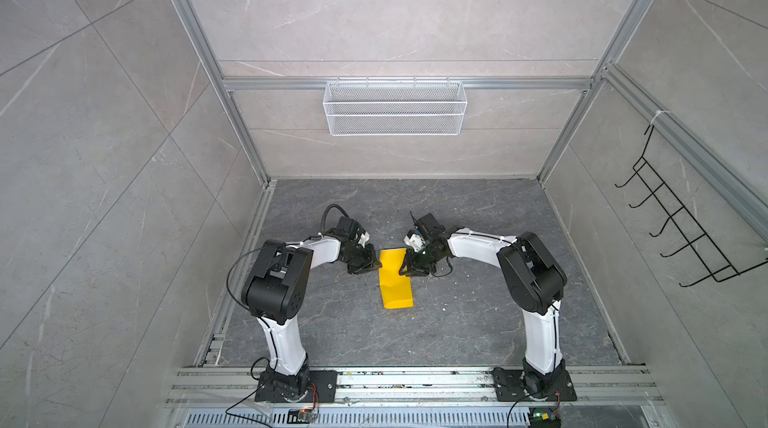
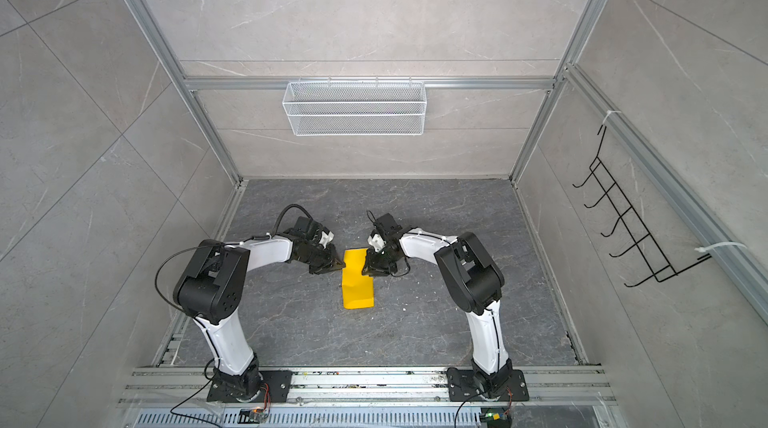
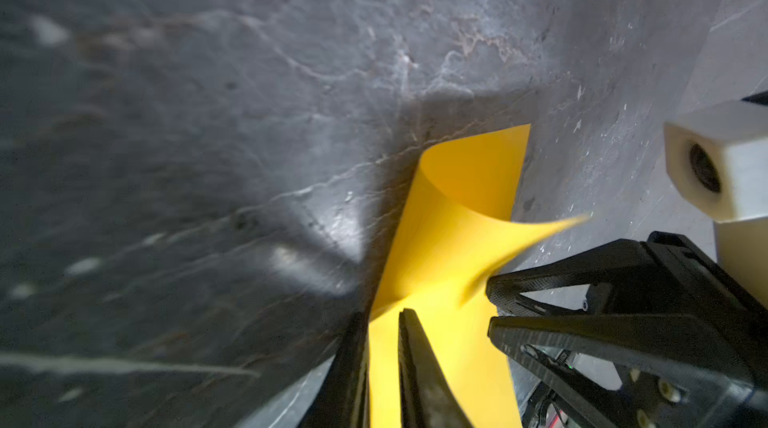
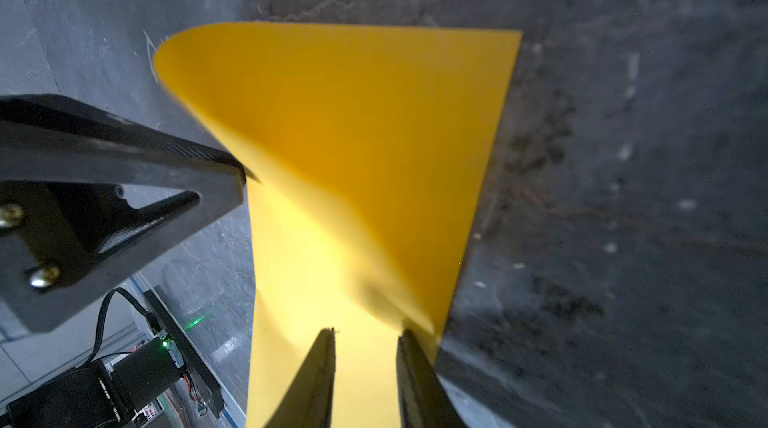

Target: Fold a paper plane with a square sheet of paper (pick it up from the middle)

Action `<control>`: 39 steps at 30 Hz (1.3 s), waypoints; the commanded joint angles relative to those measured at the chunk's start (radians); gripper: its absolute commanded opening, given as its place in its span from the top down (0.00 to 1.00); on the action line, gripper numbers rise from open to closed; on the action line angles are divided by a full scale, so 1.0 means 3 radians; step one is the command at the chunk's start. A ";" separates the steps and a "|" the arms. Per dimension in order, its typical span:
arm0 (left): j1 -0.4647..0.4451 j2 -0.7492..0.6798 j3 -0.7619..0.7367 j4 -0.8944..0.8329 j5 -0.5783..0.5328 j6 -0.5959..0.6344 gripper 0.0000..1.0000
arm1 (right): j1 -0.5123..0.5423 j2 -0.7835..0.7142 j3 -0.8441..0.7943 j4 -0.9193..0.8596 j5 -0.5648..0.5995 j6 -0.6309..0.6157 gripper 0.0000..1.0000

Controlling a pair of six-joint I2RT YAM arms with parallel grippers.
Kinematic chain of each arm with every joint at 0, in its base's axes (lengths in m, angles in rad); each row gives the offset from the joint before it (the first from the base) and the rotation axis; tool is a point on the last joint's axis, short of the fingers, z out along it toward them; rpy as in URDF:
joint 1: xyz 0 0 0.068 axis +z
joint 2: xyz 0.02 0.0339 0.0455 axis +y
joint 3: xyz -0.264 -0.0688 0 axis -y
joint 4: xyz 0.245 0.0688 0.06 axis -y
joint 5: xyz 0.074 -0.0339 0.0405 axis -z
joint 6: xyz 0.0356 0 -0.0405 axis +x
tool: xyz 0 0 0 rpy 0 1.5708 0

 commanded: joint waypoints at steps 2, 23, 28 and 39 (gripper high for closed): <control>0.0030 -0.0230 0.0050 -0.0199 -0.0073 0.0063 0.79 | -0.0004 0.0383 -0.0269 -0.0232 0.0762 -0.0089 0.69; -0.0241 0.0402 0.0725 -0.0187 -0.0167 0.0073 0.81 | -0.0002 0.0400 -0.0284 -0.0236 0.0772 -0.0089 0.68; -0.0164 0.0394 0.0607 -0.0135 -0.0145 0.0099 0.81 | 0.0001 0.0414 -0.0296 -0.0231 0.0777 -0.0088 0.68; 0.0104 0.0312 0.0246 0.0029 0.0033 0.0277 0.81 | 0.0001 0.0414 -0.0311 -0.0237 0.0803 -0.0084 0.68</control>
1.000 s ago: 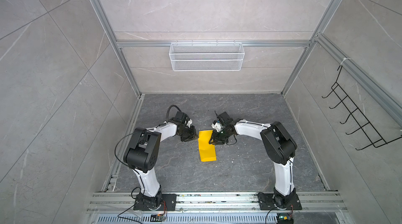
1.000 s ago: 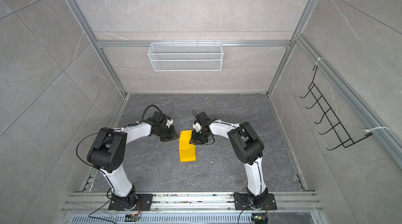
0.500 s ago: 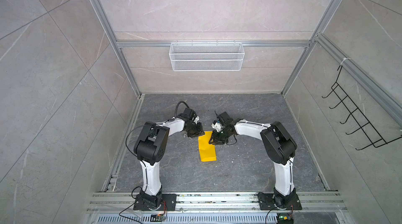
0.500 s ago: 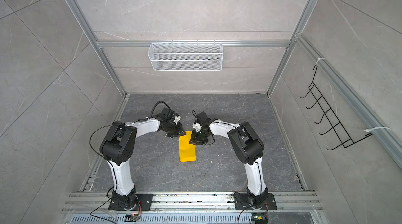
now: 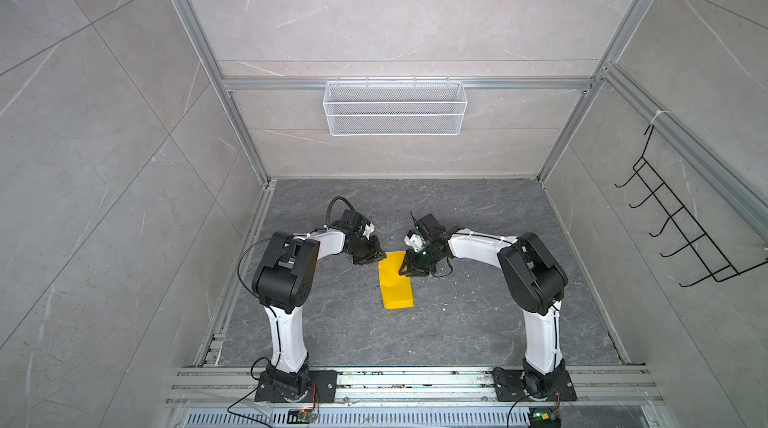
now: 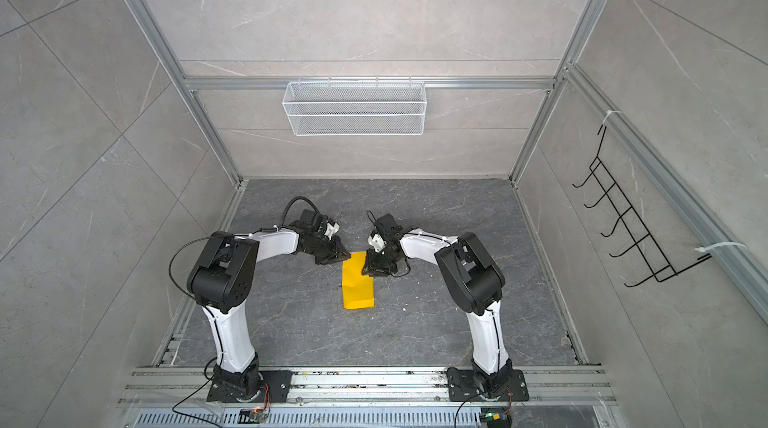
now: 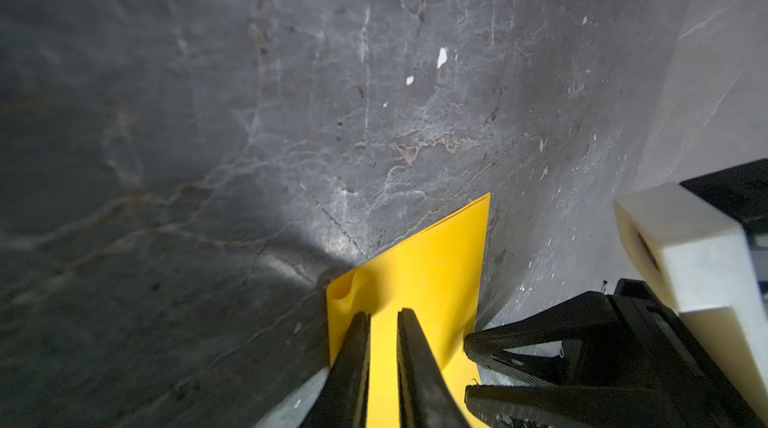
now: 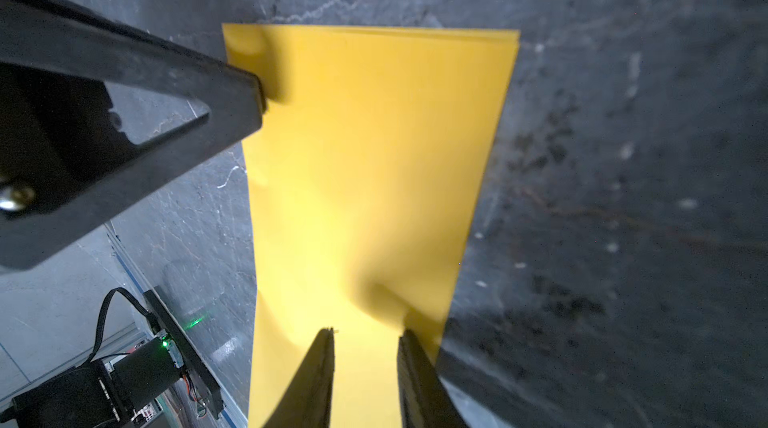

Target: Fold a paper plane with a square sheet of paper (pick it up from the middle)

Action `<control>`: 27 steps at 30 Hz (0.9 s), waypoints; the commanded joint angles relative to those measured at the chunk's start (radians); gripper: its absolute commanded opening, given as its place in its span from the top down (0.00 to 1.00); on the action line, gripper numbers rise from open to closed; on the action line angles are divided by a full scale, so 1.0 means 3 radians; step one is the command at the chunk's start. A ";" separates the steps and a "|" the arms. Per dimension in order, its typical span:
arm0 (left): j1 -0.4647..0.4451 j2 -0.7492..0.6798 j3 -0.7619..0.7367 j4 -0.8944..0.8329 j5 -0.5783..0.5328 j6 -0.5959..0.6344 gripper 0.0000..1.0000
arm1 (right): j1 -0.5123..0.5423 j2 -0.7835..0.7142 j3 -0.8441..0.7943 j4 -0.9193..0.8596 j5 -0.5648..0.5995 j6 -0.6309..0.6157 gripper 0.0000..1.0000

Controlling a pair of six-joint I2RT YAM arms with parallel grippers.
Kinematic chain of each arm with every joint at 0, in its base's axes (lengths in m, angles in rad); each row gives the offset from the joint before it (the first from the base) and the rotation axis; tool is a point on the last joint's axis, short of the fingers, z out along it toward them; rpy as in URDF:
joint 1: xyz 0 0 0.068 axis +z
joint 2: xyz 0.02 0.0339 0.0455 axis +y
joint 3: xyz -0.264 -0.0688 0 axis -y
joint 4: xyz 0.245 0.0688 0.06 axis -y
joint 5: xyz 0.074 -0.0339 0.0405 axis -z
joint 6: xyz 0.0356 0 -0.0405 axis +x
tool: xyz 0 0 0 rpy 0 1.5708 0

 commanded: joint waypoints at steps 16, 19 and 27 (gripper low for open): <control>-0.0394 -0.1009 -0.0606 -0.0300 -0.0263 -0.0481 0.81 | 0.0001 0.0425 -0.0268 -0.0297 0.0825 -0.0073 0.68; -0.0501 -0.1071 -0.0756 -0.0247 -0.0248 -0.0633 0.81 | -0.0002 0.0416 -0.0274 -0.0301 0.0822 -0.0078 0.68; -0.0647 -0.1064 -0.1106 -0.0090 -0.0218 -0.0855 0.81 | 0.0001 0.0405 -0.0336 -0.0269 0.0861 -0.0084 0.69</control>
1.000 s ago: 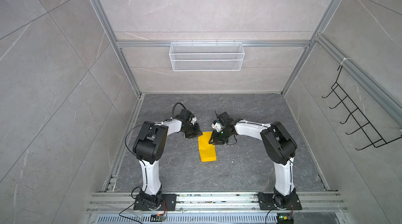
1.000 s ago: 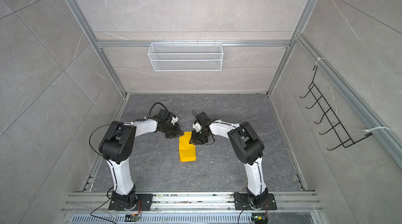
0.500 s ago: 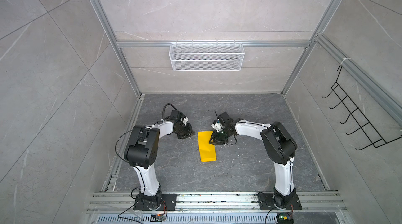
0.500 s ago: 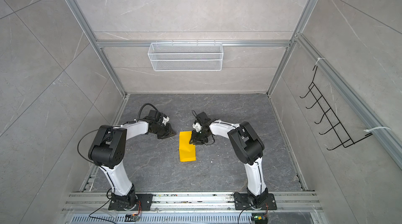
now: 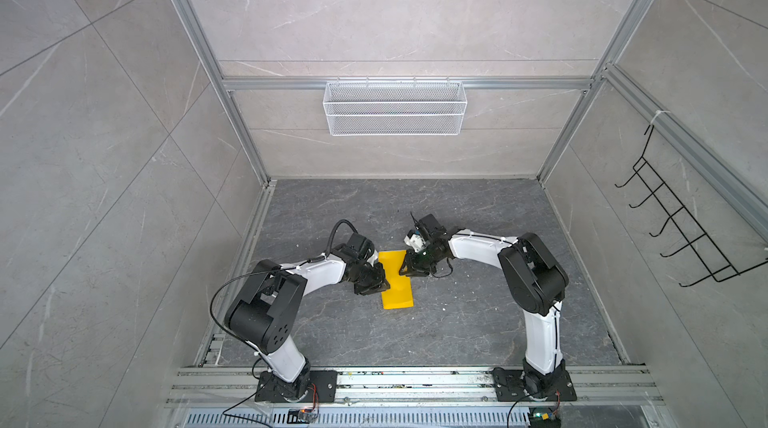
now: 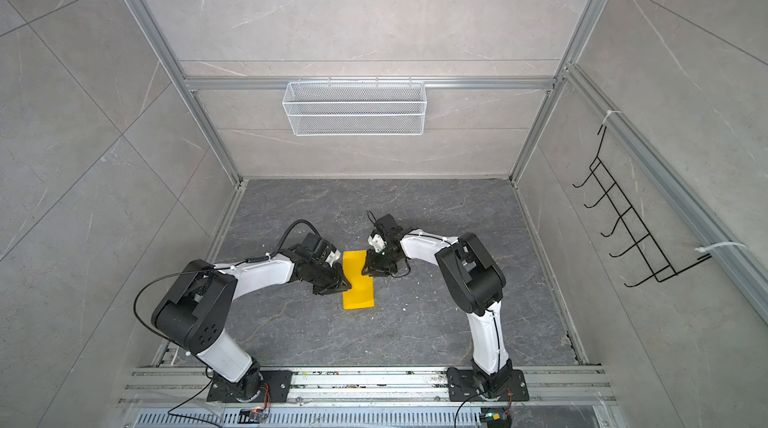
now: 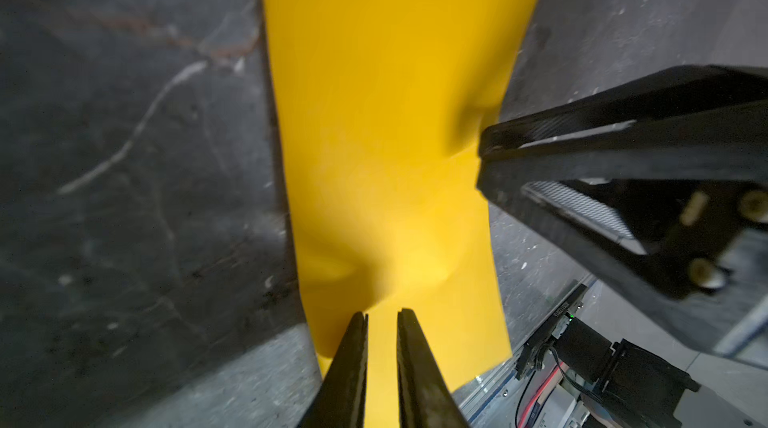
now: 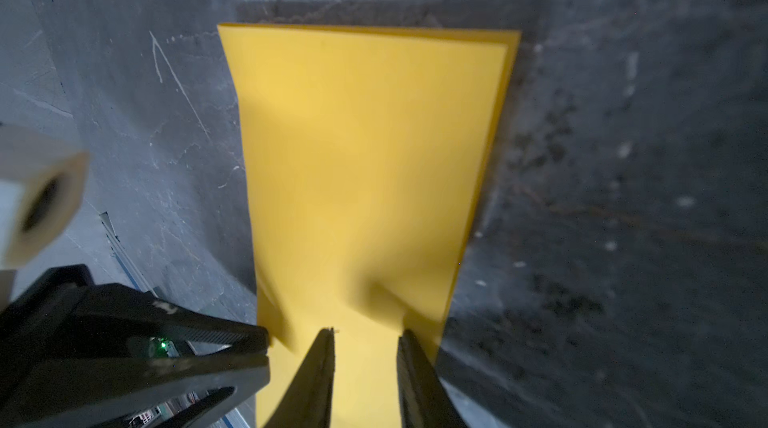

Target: Fold a paper plane with a square sheet of paper (pick it up from the middle)

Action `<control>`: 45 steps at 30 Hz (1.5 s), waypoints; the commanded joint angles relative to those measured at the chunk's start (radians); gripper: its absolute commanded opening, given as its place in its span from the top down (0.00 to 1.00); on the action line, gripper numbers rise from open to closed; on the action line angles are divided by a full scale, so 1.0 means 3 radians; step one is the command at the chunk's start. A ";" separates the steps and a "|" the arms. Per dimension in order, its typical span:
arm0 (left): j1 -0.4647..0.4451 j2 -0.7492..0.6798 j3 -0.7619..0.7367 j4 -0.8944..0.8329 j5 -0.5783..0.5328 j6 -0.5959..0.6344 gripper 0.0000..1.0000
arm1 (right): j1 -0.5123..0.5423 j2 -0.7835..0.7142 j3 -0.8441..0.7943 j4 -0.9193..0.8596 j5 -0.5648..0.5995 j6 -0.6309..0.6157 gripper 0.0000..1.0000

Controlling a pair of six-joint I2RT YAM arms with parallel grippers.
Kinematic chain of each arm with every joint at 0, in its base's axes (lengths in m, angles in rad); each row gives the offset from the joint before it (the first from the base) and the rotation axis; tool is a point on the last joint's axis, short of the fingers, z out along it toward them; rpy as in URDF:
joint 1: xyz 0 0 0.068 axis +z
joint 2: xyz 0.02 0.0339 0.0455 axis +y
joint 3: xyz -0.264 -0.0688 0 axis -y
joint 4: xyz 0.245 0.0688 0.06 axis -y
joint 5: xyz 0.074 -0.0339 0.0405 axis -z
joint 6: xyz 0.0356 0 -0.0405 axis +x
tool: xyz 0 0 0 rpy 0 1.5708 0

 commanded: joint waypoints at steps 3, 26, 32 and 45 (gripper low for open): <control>-0.0020 -0.0072 -0.0164 0.0136 -0.0022 -0.0168 0.81 | 0.0000 0.0433 -0.0291 -0.0316 0.0839 -0.0086 0.69; -0.0023 -0.0520 -0.0186 0.0207 0.0032 -0.0216 0.80 | 0.0000 0.0469 -0.0253 -0.0333 0.0881 -0.0091 0.69; -0.0024 -0.0273 -0.0141 0.0189 0.0005 -0.0243 0.81 | -0.0002 0.0464 -0.0252 -0.0335 0.0882 -0.0094 0.69; -0.0019 -0.0172 -0.0192 0.0156 -0.0172 -0.0275 0.82 | -0.0003 0.0482 -0.0262 -0.0325 0.0881 -0.0102 0.69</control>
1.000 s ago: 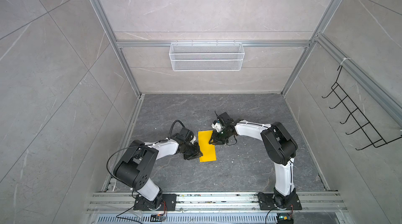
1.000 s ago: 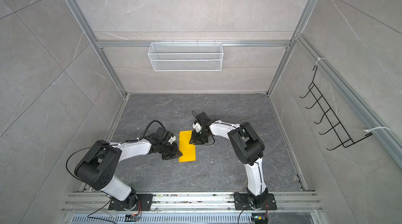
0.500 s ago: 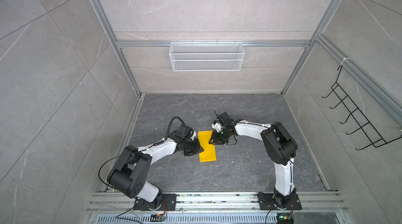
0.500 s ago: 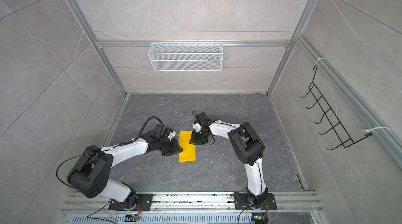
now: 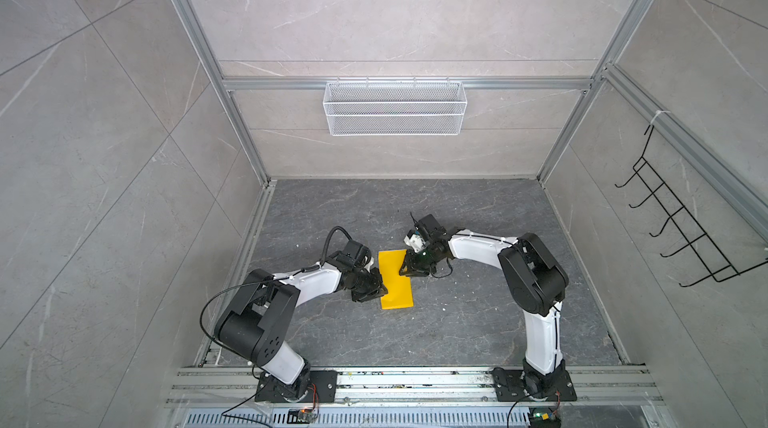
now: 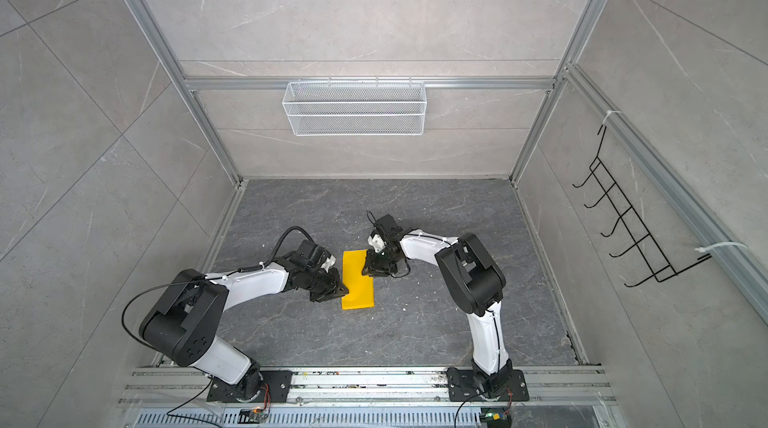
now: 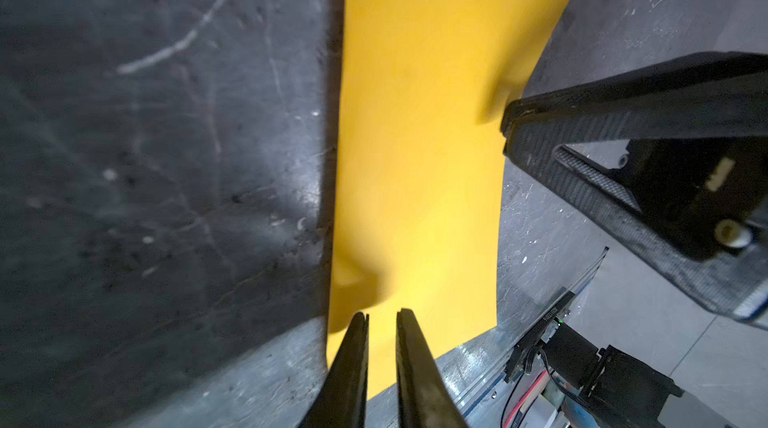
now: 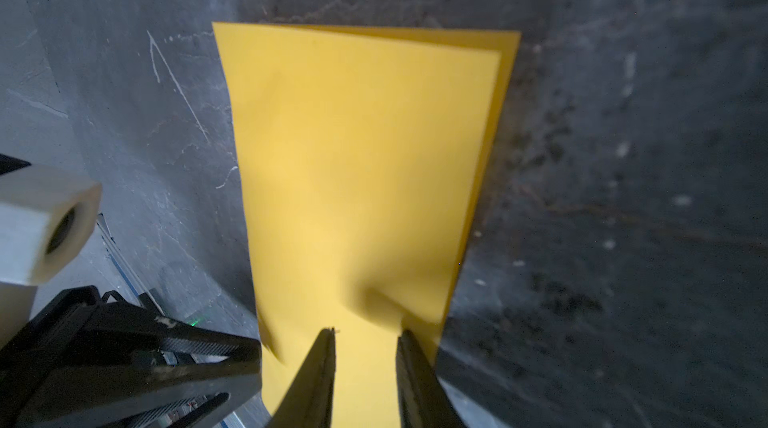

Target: Fold a paper plane with a square sheet of paper (pick it up from the middle)

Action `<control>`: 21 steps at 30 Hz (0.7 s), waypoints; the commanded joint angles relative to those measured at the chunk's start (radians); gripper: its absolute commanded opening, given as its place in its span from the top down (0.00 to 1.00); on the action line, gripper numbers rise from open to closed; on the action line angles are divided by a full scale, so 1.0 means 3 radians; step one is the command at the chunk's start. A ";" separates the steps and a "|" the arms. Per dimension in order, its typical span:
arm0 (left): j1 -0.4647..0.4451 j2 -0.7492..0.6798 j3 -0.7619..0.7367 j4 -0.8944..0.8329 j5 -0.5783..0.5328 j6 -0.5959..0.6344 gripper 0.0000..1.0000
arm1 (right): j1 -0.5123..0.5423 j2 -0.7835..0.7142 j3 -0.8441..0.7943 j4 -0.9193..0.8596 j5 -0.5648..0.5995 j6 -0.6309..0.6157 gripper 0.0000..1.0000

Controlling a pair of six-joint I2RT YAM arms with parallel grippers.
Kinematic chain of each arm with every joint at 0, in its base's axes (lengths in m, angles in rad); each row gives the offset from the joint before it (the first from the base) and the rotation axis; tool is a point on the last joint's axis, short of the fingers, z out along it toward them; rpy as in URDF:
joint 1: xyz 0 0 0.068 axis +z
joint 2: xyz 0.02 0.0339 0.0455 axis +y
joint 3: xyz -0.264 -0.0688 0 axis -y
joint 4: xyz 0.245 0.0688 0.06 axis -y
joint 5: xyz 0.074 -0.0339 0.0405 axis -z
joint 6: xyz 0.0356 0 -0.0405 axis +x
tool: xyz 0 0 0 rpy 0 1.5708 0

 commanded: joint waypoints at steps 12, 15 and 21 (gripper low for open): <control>0.0004 -0.0005 -0.0070 -0.0232 -0.0212 0.0024 0.82 | -0.0012 0.0459 -0.0268 -0.0330 0.0856 -0.0104 0.69; -0.0007 -0.0192 -0.0078 -0.0241 -0.0036 0.0037 0.81 | -0.0012 0.0459 -0.0270 -0.0330 0.0853 -0.0108 0.69; -0.0119 -0.0318 -0.0089 -0.0083 0.0135 -0.0074 0.81 | -0.0012 0.0469 -0.0265 -0.0325 0.0852 -0.0101 0.69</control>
